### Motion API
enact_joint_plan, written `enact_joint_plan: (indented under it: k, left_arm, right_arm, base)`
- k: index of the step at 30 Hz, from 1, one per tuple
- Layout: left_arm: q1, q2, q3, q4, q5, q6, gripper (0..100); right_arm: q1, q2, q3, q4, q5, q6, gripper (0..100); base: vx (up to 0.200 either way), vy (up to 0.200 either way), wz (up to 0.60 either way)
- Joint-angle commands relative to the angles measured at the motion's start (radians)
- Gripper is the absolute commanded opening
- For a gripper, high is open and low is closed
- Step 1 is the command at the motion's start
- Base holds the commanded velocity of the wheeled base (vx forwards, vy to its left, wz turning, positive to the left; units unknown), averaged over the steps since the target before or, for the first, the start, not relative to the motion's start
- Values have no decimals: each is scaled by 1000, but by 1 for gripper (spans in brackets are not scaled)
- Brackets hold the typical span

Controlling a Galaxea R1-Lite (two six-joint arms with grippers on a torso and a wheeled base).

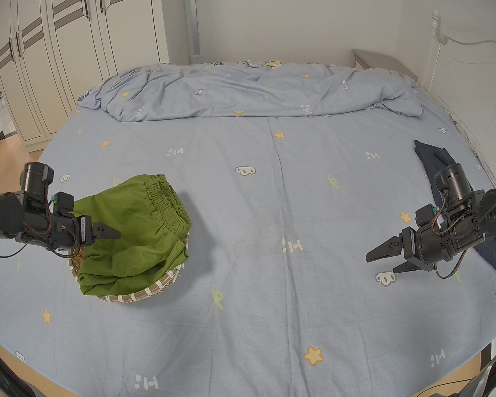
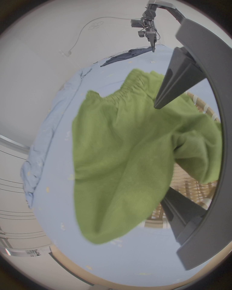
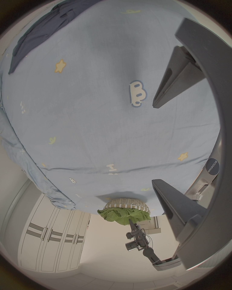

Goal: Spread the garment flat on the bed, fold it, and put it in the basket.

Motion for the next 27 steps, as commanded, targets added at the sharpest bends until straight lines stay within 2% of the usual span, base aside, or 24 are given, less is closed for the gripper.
enact_joint_plan:
  k: [1,4,6,8,9,14,15,16,19,20,21,22,23,24,25,27]
  left_arm:
    - [4,-262,51,2,2,2,100]
    - [2,-373,83,2,2,2,100]
    - [-2,-531,146,-3,2,7,100]
    - [-2,-578,169,-3,2,7,100]
    - [-2,-684,238,-3,2,7,100]
    - [-1,-890,414,-4,-1,7,100]
    - [-2,-980,495,-4,-2,7,100]
    - [-2,-989,503,-4,-2,7,100]
    - [-13,-1190,643,-3,-8,7,100]
    - [-15,-1202,652,-1,-8,7,100]
    - [-35,-1273,695,2,-8,8,100]
    - [-35,-1273,695,2,-8,8,100]
    - [-68,-1354,742,5,-8,7,100]
    - [-70,-1359,745,5,-8,7,100]
    - [-111,-1436,795,6,-8,7,100]
    - [-131,-1469,816,8,-8,7,100]
  right_arm:
    - [0,-16,2,0,-6,0,100]
    - [-6,-65,25,1,-6,-14,100]
    - [-17,-177,84,1,-6,-72,100]
    - [-25,-220,109,1,-6,-95,100]
    - [-36,-323,184,1,-6,-141,100]
    - [-37,-596,390,6,-8,-215,100]
    - [-51,-714,466,8,-11,-236,100]
    - [-52,-726,474,8,-14,-238,100]
    - [-148,-1001,595,15,-72,-242,100]
    - [-154,-1021,603,17,-72,-242,100]
    - [-181,-1133,634,34,-72,-244,100]
    - [-181,-1133,634,34,-72,-244,100]
    - [-195,-1248,658,80,-72,-244,100]
    - [-195,-1256,660,84,-72,-244,100]
    - [-194,-1348,664,153,-72,-244,100]
    - [-194,-1388,664,185,-72,-244,100]
  base:
    - [0,0,0]
    - [0,0,0]
    - [0,0,0]
    - [0,0,0]
    - [0,0,0]
    - [0,0,0]
    - [0,0,0]
    - [0,0,0]
    - [0,0,0]
    - [0,0,0]
    - [0,0,0]
    - [0,0,0]
    - [0,0,0]
    - [0,0,0]
    - [0,0,0]
    - [0,0,0]
